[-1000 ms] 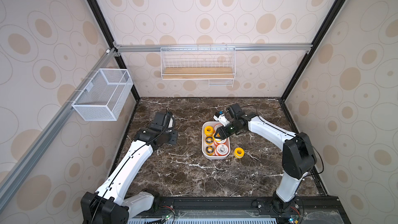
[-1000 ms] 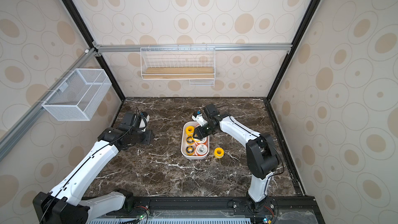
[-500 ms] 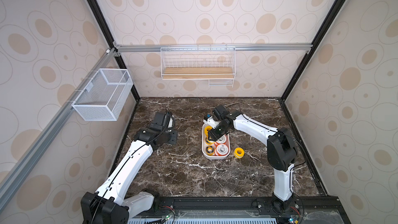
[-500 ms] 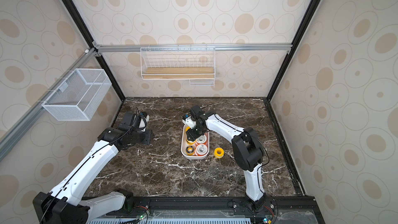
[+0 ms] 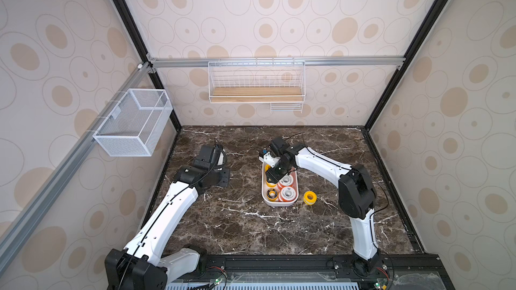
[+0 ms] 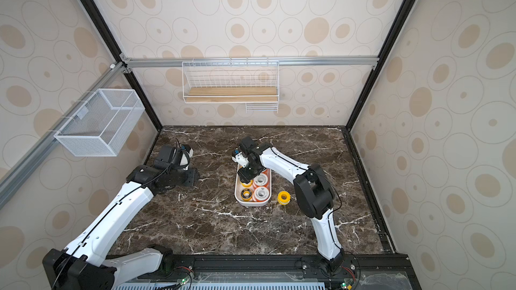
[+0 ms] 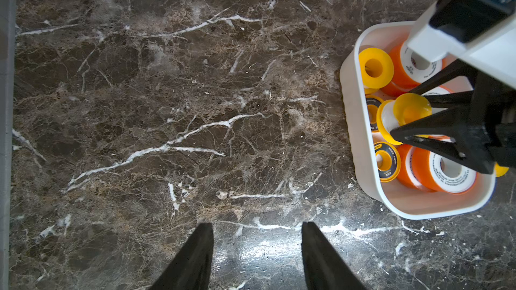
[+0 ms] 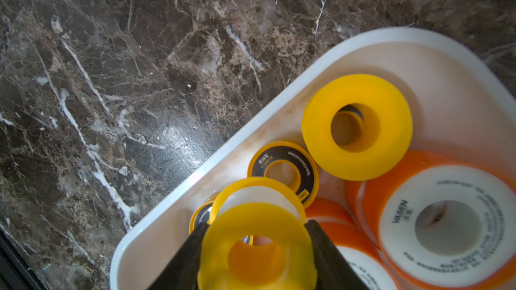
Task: Put the sealing tape into the storage box
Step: Place the sealing tape in the storage box.
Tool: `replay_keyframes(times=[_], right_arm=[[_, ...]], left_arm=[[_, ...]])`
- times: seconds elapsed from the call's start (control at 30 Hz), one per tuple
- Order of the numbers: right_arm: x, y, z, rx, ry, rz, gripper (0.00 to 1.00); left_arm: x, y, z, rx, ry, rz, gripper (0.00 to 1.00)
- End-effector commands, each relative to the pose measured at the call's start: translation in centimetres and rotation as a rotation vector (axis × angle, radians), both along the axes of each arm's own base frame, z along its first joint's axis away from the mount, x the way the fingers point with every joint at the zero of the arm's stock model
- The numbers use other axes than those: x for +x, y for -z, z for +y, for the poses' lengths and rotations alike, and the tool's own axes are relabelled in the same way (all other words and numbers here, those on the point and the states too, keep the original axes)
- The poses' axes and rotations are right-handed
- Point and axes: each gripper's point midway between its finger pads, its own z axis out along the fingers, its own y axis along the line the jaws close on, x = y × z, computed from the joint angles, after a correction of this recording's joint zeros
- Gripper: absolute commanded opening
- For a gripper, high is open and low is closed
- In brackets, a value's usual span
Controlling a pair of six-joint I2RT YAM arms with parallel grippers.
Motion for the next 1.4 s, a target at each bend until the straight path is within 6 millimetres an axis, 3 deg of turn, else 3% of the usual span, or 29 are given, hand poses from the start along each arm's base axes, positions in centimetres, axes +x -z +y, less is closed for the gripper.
replay_keyframes(times=[0.0, 0.67, 0.93, 1.2, 1.37], right_arm=[[-0.1, 0.7, -0.1, -0.046, -0.010, 0.005, 0.54], [1.0, 2.6, 0.4, -0.120, 0.002, -0.007, 0.58], [1.3, 2.7, 0.5, -0.115, 0.019, -0.012, 0.65], [1.2, 1.9, 0.7, -0.096, 0.019, -0.018, 0.71], [0.9, -0.5, 1.1, -0.015, 0.024, -0.047, 0.71]], left_arm=[[-0.1, -0.6, 0.3, -0.005, -0.004, -0.016, 0.55], [-0.1, -0.6, 0.4, -0.009, -0.007, -0.016, 0.54], [0.0, -0.5, 0.4, -0.011, -0.010, -0.012, 0.55], [0.0, -0.4, 0.3, -0.019, -0.006, -0.008, 0.55], [0.1, -0.2, 0.2, -0.027, -0.003, 0.000, 0.55]])
